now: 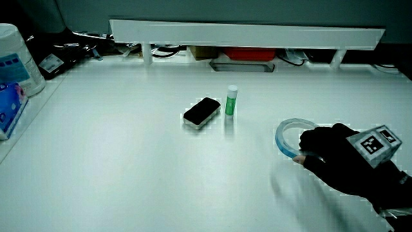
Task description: Place blue tape
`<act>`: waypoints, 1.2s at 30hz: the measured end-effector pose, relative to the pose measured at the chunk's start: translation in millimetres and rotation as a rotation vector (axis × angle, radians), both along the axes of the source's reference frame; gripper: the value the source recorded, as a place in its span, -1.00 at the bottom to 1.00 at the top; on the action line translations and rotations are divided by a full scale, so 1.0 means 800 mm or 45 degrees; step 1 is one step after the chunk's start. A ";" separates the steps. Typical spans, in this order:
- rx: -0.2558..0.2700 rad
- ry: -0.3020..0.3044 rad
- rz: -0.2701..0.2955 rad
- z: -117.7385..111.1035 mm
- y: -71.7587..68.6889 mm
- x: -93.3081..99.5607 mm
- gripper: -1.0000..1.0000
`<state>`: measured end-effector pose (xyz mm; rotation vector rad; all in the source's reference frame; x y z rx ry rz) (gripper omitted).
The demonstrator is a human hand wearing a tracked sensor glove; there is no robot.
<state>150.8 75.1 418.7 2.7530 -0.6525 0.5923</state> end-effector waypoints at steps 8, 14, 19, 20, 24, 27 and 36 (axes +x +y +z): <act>-0.047 0.039 0.030 0.028 0.011 0.015 0.00; -0.069 0.064 0.050 0.051 0.018 0.026 0.00; -0.069 0.076 0.062 0.062 0.023 0.029 0.00; -0.072 0.073 0.066 0.064 0.024 0.029 0.00; -0.081 0.082 0.067 0.070 0.026 0.029 0.00; -0.100 0.092 0.065 0.076 0.028 0.030 0.00; -0.132 0.089 0.077 0.085 0.031 0.032 0.00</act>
